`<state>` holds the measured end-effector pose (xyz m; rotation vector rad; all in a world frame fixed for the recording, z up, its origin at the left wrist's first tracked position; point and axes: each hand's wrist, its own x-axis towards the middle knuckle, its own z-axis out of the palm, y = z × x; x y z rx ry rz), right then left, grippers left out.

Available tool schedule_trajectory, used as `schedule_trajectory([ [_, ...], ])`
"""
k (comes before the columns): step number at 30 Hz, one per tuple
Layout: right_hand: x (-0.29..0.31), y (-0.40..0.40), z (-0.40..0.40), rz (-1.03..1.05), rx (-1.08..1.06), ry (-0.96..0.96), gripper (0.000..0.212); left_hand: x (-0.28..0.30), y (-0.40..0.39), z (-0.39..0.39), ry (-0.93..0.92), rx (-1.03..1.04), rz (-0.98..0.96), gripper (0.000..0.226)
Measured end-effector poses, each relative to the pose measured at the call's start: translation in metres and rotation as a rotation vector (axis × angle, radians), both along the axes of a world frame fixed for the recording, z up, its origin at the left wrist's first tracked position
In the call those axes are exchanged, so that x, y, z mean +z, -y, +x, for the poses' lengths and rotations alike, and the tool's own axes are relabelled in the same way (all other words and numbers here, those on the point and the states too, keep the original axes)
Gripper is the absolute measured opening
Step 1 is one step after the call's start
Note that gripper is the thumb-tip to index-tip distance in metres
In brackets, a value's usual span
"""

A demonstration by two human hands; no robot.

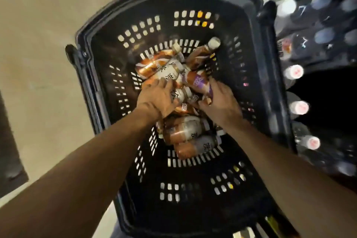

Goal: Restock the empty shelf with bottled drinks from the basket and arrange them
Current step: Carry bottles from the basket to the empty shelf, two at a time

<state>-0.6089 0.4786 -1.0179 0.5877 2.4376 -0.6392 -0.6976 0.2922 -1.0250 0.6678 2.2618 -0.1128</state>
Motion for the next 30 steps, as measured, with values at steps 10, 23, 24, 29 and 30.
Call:
schedule_trajectory([
  [10,-0.065,0.006,0.011,0.532,0.352,-0.258,0.05,-0.064,-0.015,0.023,-0.142,-0.09,-0.038,0.061],
  [23,0.028,0.013,0.001,0.013,-0.171,-0.168,0.037,0.003,-0.001,0.028,-0.011,0.33,0.222,0.074],
  [24,0.04,0.012,0.002,-0.016,-0.227,-0.185,0.038,0.012,0.001,0.027,-0.009,0.382,0.275,0.074],
  [29,0.115,0.004,-0.003,-0.079,-0.396,-0.355,0.037,0.088,0.006,0.017,-0.017,0.541,0.621,0.069],
  [30,0.133,0.002,-0.005,-0.103,-0.425,-0.391,0.037,0.108,0.006,0.015,-0.018,0.564,0.67,0.068],
])
